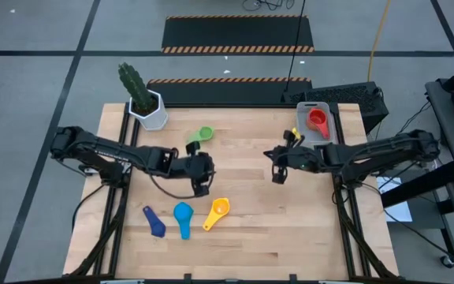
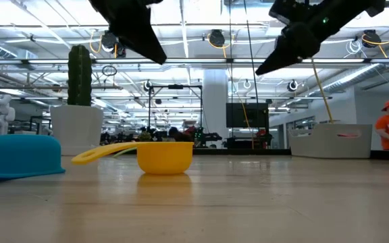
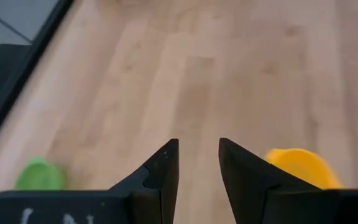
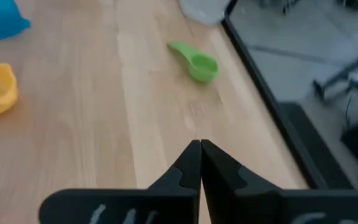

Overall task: Nest measuring cups in basket
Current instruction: Stack the light blue measuring cup on top of the orange measuring cup in the gray bin

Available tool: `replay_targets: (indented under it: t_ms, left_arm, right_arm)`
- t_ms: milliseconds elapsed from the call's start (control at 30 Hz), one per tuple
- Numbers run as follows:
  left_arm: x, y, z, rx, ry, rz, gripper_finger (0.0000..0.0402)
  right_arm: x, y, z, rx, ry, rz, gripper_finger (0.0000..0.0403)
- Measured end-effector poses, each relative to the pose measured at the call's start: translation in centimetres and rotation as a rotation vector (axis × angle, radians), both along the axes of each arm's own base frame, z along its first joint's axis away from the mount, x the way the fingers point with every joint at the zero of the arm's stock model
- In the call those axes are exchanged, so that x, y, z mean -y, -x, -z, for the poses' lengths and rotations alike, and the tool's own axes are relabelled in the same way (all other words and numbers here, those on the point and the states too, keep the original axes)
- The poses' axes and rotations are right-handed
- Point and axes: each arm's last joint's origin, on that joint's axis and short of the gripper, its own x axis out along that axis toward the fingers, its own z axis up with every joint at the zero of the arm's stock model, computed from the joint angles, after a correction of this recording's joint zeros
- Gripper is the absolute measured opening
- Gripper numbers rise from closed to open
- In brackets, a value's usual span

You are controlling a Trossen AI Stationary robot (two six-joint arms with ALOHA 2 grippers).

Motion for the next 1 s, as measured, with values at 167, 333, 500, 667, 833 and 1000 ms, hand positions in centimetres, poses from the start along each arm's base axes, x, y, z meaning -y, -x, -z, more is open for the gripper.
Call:
replay_targets:
  t_ms: [167,333,500,667,833,1000]
  left_arm:
    - [3.2,0.7,0.0,0.017,0.020,0.048,0.0118]
    - [6.3,1.7,-0.1,0.037,0.031,0.092,0.0118]
    - [9.3,2.8,0.3,0.053,0.066,0.098,0.0118]
    - [12.9,3.6,1.8,0.026,0.121,0.138,0.0118]
    - [15.2,3.6,3.5,-0.038,0.196,0.123,0.0118]
    - [16.9,3.5,4.9,-0.159,0.230,0.126,0.0118]
  right_arm:
    - [-0.7,-0.2,-0.8,0.059,0.051,-0.064,0.0002]
    - [-1.2,-0.2,-1.0,0.069,0.065,-0.097,0.0002]
    - [-1.3,-0.2,-1.0,0.062,0.078,-0.111,0.0002]
    - [-1.3,-0.2,-1.0,0.054,0.094,-0.119,0.0002]
    - [-1.3,-0.2,-0.9,0.065,0.052,-0.094,0.0002]
    - [-1.3,-0.2,-0.9,0.089,0.003,-0.064,0.0002]
